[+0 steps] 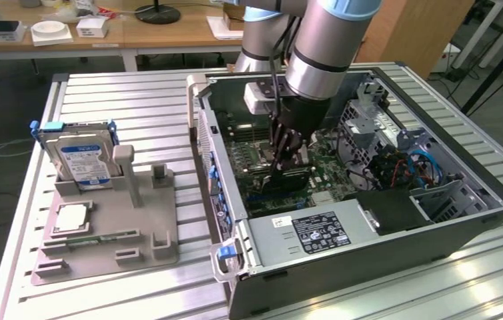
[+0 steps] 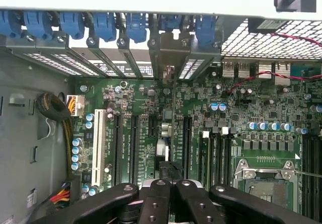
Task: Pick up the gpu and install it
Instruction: 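Press down on the gpu until it lock into place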
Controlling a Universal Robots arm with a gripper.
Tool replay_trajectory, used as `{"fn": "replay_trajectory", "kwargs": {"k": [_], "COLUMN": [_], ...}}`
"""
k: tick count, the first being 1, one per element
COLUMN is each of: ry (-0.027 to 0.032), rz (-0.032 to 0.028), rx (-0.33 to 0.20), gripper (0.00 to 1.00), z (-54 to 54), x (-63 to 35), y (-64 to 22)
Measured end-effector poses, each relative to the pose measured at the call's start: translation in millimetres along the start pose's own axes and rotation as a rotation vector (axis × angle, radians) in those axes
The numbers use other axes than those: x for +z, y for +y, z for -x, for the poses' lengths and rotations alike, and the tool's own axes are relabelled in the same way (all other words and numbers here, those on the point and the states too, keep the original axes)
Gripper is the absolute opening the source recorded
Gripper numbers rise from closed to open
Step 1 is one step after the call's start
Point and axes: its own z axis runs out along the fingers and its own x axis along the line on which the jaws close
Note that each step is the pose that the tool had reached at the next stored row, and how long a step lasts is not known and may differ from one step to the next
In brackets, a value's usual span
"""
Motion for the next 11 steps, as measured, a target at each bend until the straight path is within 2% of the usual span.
{"fn": "replay_trajectory", "kwargs": {"k": [11], "ry": [0.0002], "rz": [0.0], "rx": [-0.001], "gripper": [0.11], "z": [-0.5], "x": [3.1], "y": [4.6]}}
